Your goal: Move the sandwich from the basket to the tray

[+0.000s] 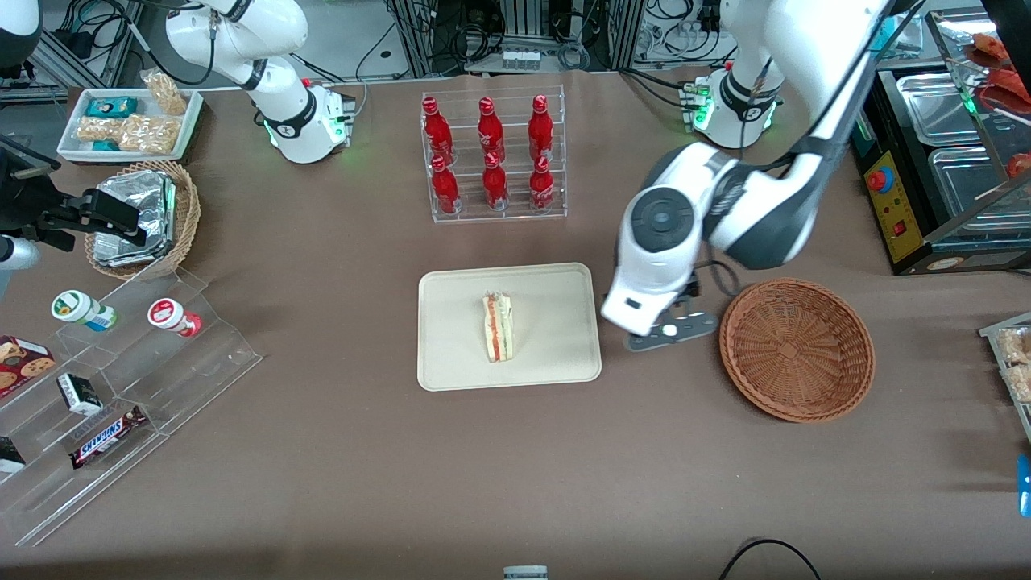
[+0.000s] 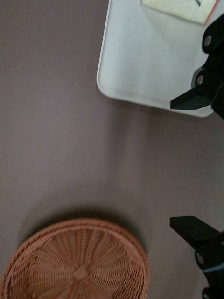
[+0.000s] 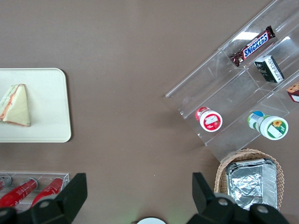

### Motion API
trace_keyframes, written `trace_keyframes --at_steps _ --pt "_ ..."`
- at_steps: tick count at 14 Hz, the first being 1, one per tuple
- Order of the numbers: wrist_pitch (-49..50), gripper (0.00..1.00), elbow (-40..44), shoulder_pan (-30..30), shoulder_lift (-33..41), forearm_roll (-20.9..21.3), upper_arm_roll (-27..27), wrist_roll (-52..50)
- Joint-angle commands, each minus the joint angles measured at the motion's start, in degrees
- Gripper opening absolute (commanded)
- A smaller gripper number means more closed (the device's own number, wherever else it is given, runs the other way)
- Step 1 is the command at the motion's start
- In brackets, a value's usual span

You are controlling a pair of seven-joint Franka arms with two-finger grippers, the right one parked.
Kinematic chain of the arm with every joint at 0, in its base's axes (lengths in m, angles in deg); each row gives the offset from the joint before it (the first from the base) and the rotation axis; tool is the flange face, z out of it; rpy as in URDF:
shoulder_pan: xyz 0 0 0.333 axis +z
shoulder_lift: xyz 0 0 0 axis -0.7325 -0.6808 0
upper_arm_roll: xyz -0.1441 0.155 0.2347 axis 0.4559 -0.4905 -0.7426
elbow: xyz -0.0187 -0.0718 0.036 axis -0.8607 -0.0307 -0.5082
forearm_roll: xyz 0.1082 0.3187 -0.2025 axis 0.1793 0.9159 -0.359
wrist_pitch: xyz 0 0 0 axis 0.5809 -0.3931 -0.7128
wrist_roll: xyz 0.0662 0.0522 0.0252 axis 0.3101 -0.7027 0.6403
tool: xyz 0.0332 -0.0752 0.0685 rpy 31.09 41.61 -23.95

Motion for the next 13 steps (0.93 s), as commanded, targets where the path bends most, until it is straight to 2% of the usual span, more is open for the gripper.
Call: trace_keyframes --at_steps 1,4,8,11,13 --pt "0.0 1.0 -7.4 4.9 8.3 -3.9 0.2 7.0" --pt "4.2 1.0 -10.9 7.9 15.6 -8.2 -1.5 16.5" --pt "15.3 1.0 -9.0 7.0 23.4 -14.5 -12.9 34.0" --pt "19.3 1.0 -6.0 7.2 26.8 -14.8 -18.5 42.8" --pt "19.5 1.0 -3.2 7.7 27.2 -14.9 -21.7 44.5"
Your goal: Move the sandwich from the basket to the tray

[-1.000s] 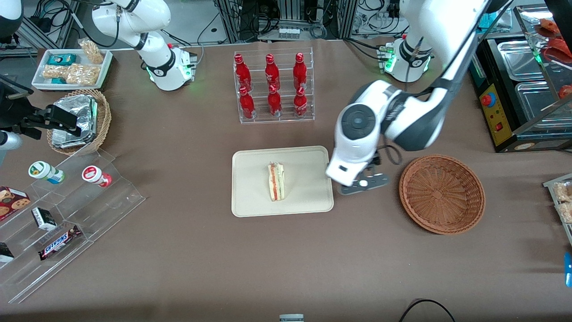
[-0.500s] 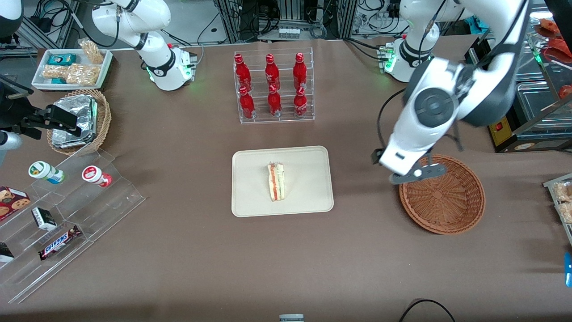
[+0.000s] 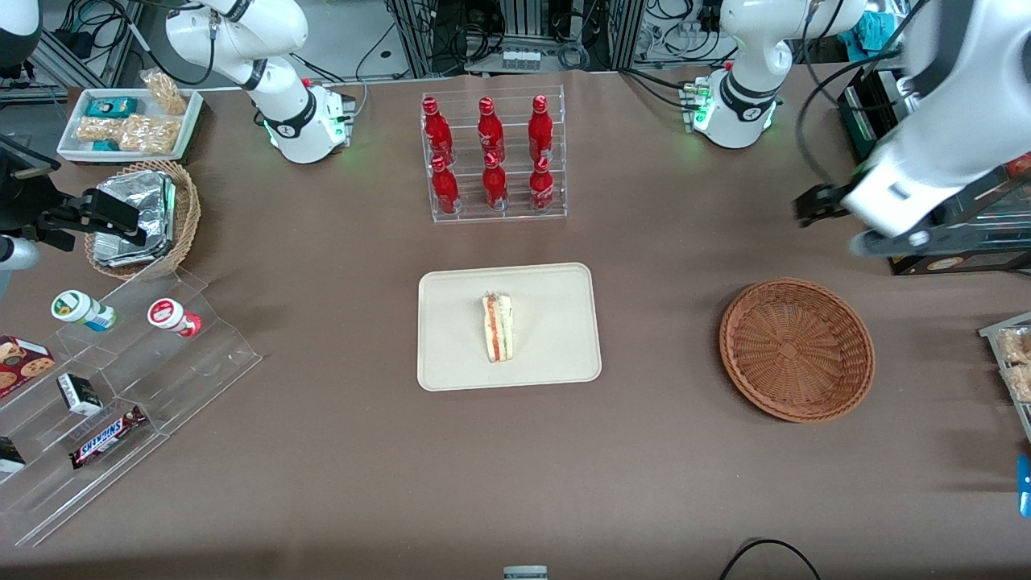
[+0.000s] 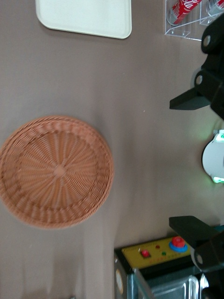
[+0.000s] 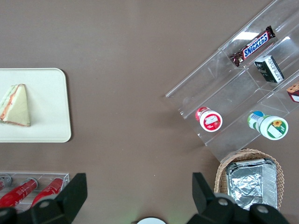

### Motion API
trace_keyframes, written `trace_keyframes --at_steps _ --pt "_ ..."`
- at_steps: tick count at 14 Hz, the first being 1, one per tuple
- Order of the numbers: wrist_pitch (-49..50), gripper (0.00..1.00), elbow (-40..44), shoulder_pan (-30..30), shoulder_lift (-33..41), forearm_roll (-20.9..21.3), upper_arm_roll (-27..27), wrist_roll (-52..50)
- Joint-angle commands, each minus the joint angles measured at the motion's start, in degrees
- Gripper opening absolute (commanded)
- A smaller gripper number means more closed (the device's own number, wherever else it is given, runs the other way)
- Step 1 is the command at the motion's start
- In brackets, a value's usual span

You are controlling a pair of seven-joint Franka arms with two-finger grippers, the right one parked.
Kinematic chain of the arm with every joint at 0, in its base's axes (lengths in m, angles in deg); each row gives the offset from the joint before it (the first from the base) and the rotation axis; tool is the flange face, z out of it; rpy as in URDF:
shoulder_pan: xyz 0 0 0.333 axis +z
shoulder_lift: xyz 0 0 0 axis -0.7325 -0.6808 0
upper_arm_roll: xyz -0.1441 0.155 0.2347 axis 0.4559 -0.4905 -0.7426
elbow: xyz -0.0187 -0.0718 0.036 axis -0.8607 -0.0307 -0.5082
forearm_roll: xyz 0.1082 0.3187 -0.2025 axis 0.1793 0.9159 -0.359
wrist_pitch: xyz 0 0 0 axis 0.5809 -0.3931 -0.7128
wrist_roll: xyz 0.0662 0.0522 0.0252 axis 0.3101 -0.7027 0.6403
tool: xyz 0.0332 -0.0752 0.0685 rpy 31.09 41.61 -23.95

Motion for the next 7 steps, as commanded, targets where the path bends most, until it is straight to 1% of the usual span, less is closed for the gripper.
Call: trace_keyframes --at_steps 1,5,7 --pt "1.0 1.0 3.5 0.5 0.6 -1.1 -3.2 3.1" --pt "0.3 1.0 4.6 0.9 1.0 -1.3 -6.7 3.2" --pt "0.7 1.0 4.6 0.9 1.6 -2.5 -8.0 3.2"
